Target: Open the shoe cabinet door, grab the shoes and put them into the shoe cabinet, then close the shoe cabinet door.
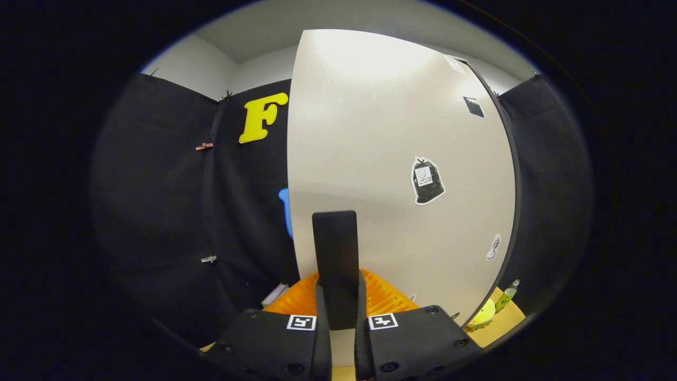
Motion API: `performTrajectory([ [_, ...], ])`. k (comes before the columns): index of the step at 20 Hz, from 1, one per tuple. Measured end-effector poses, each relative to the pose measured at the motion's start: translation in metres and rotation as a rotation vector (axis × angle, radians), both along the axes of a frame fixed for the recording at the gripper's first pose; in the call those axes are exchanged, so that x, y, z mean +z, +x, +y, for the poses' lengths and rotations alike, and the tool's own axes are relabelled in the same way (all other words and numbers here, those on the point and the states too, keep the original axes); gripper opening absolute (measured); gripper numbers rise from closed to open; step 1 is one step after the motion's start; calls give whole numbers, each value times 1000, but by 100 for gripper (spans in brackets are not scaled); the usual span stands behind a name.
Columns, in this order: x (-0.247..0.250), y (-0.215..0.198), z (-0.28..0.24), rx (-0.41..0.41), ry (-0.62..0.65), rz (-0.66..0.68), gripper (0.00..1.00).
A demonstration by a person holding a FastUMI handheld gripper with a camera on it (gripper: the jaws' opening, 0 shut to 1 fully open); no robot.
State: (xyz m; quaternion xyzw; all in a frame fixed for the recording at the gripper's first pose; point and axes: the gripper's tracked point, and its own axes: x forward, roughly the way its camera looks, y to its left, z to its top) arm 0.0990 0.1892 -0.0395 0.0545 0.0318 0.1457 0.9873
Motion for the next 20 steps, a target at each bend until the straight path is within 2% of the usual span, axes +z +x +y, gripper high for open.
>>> performTrajectory([
  [9,6,-66,-64,43,9,1,21],
  [20,7,-105,-160,-77,7,-7,20],
])
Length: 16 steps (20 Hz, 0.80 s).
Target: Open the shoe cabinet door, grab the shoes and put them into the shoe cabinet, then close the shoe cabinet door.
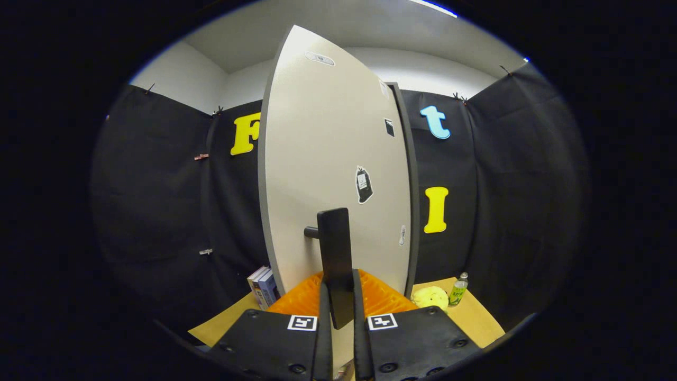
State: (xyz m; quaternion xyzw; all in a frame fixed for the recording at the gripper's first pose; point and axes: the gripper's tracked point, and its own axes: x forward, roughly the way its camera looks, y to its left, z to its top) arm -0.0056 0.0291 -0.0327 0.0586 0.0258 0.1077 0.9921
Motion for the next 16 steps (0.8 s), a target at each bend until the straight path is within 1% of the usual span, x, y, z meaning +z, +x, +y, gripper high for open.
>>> performTrajectory([
  [7,0,3,-46,-72,-31,3,19],
  [14,-2,6,-81,-95,-10,40,19],
  [16,-2,7,-93,-103,14,48,16],
])
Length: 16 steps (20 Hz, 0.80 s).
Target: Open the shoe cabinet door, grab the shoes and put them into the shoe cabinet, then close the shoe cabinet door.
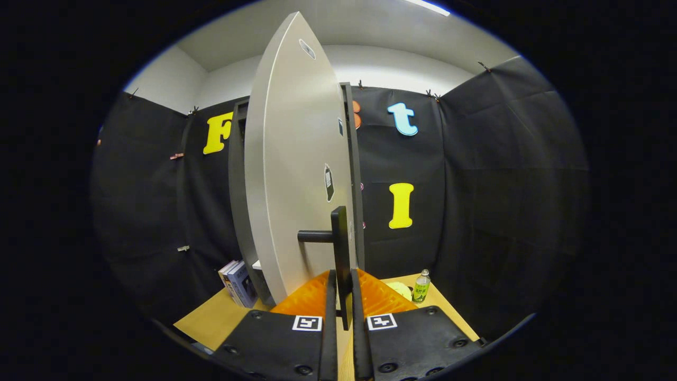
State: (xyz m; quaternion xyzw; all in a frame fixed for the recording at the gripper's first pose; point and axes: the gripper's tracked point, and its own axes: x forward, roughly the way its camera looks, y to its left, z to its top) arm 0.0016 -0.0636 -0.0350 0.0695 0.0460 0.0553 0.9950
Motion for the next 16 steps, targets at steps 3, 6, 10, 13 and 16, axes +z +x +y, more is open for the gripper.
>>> performTrajectory([
  [3,-3,-1,-19,-20,51,16,14],
  [6,-5,2,-40,-53,71,20,14],
  [10,-5,-1,-46,-35,3,19,14],
  [13,-5,-11,-53,-38,-10,27,20],
  [16,4,-28,-61,-90,8,14,27],
])
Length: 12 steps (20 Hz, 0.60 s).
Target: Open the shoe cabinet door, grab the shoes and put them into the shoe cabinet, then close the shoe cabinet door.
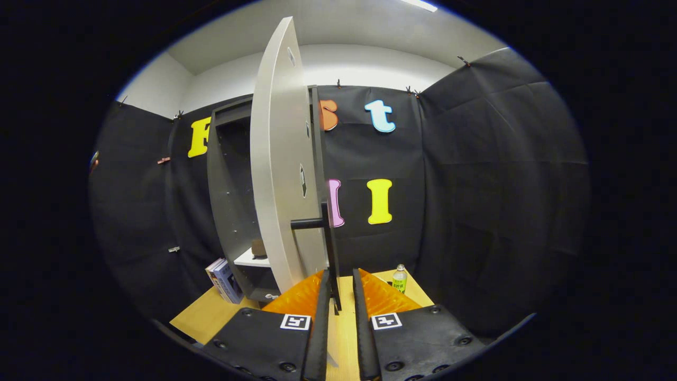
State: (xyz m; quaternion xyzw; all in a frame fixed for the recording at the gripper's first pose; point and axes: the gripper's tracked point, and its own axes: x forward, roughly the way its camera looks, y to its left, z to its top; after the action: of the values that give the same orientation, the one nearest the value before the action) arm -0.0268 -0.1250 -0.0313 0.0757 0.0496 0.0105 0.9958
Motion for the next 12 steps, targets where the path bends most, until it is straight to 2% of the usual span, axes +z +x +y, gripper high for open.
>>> performTrajectory([
  [2,4,-13,4,-17,3,-8,44],
  [6,-8,-41,36,25,-20,51,84],
  [8,-24,-50,73,102,-6,102,96],
  [12,-86,-48,143,245,43,237,98],
])
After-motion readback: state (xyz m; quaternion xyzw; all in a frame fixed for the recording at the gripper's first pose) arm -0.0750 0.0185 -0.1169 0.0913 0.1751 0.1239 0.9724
